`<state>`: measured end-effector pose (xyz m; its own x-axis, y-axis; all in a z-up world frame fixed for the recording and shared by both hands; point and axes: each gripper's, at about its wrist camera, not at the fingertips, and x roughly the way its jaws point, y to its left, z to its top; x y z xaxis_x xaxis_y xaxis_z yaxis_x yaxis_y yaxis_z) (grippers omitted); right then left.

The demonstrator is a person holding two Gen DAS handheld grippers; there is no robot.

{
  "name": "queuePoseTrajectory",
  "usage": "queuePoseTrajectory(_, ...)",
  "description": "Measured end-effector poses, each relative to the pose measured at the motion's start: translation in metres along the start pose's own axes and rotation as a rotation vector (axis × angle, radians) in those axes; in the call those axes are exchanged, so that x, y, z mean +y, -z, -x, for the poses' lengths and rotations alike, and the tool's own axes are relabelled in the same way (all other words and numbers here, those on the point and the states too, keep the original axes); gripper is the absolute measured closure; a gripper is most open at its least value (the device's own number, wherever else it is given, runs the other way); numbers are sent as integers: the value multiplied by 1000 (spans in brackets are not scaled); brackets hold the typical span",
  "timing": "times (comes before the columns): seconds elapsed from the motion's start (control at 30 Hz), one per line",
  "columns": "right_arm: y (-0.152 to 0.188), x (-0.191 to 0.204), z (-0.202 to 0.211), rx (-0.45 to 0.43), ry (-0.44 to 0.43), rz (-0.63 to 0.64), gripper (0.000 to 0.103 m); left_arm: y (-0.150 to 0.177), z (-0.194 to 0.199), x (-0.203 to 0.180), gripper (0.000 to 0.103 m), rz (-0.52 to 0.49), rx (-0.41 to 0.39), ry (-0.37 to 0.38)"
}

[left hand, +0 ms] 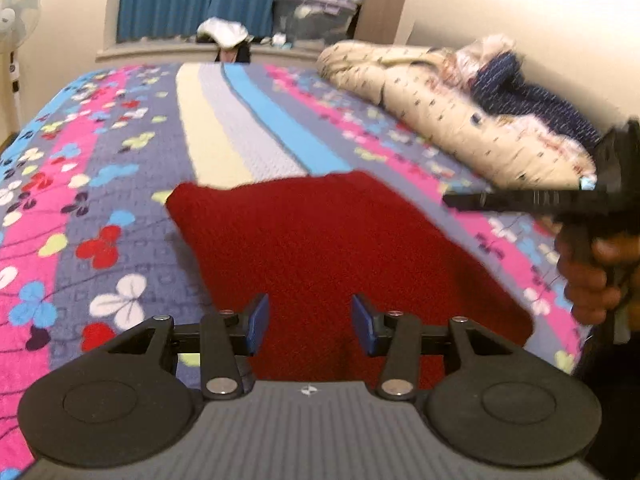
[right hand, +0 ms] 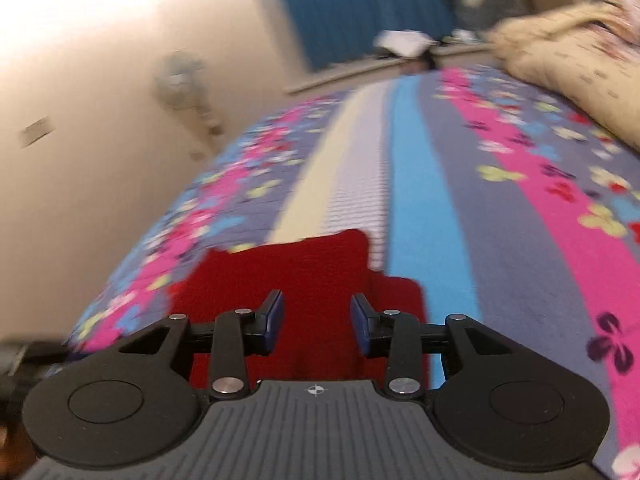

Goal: Fold small clothes

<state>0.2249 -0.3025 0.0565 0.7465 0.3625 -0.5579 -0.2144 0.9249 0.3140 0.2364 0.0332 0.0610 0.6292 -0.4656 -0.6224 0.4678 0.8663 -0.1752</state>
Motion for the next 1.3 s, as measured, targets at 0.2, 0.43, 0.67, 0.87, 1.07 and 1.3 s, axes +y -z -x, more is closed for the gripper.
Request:
queuePoseTrajectory(0.2,31,1,-22,277,104,132,46,19,-24,-26,45,-171,164,-44)
queuePoseTrajectory(0.43,24,-5,-11,208,71,60,46,13,-14,-23,39,-124,103,-65)
queuePoseTrajectory(0.67,19,-26,-11,179,95,-72,30,6,-8,-8,26,-54,89,-146)
queuePoseTrajectory(0.87,23,-28,-24,231,104,-73,19,4,-11,-6,24,-44,89,-153)
queuePoseTrajectory(1.07,20,-29,-22,213,99,-89,20,1,-15,-2,23,-25,85,-158)
queuePoseTrajectory(1.3,9,-68,-13,144,133,-269,20,-6,-15,14,17,85,52,-164)
